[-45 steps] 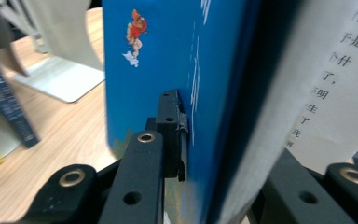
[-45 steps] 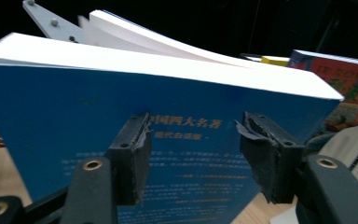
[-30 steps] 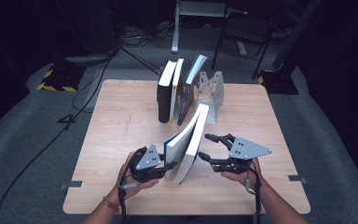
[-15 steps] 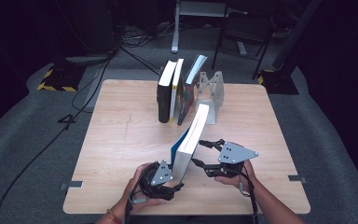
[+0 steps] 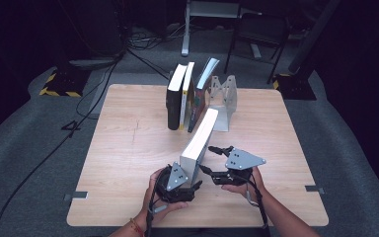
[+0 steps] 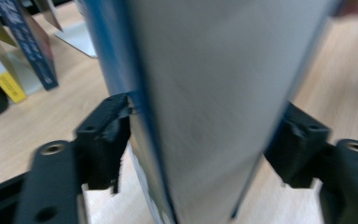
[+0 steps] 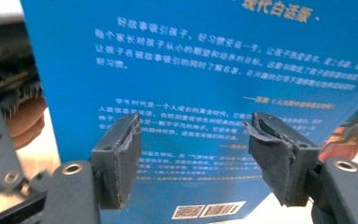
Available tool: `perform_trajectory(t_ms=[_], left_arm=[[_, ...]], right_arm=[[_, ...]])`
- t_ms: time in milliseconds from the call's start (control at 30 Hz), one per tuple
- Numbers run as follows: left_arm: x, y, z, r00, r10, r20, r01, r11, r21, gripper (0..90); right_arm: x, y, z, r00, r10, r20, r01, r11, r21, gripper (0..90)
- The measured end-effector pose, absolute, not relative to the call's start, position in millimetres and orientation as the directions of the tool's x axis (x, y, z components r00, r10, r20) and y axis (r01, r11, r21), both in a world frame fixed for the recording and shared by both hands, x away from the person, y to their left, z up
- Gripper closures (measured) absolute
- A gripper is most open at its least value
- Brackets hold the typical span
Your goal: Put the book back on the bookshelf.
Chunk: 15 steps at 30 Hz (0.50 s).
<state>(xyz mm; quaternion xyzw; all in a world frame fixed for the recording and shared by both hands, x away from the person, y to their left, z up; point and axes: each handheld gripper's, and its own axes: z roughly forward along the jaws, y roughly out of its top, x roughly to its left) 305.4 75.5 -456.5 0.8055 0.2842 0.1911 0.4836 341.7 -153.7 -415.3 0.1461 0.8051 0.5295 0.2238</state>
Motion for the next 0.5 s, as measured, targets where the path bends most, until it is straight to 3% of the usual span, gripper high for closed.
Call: perform_trajectory(t_ms=[167, 333, 500], left_arm=[[307.1, 80.7, -453.4, 0.780, 0.624, 0.042, 0.263, -0.388, 0.883, 42.1], [320.0, 105.0, -449.4, 0.826, 0.560, 0.064, 0.232, -0.440, 0.868, 57.9], [328.8, 125.7, -447.2, 0.883, 0.465, 0.061, 0.194, -0.481, 0.855, 58.9]], right_arm=[[345.0, -158.3, -417.7, -0.833, 0.506, -0.225, -0.010, 0.393, 0.919, 38.3], [350.8, -167.1, -421.3, -0.820, 0.524, -0.230, 0.004, 0.408, 0.913, 36.8], [354.2, -178.7, -424.6, -0.827, 0.504, -0.247, -0.015, 0.420, 0.907, 34.6]])
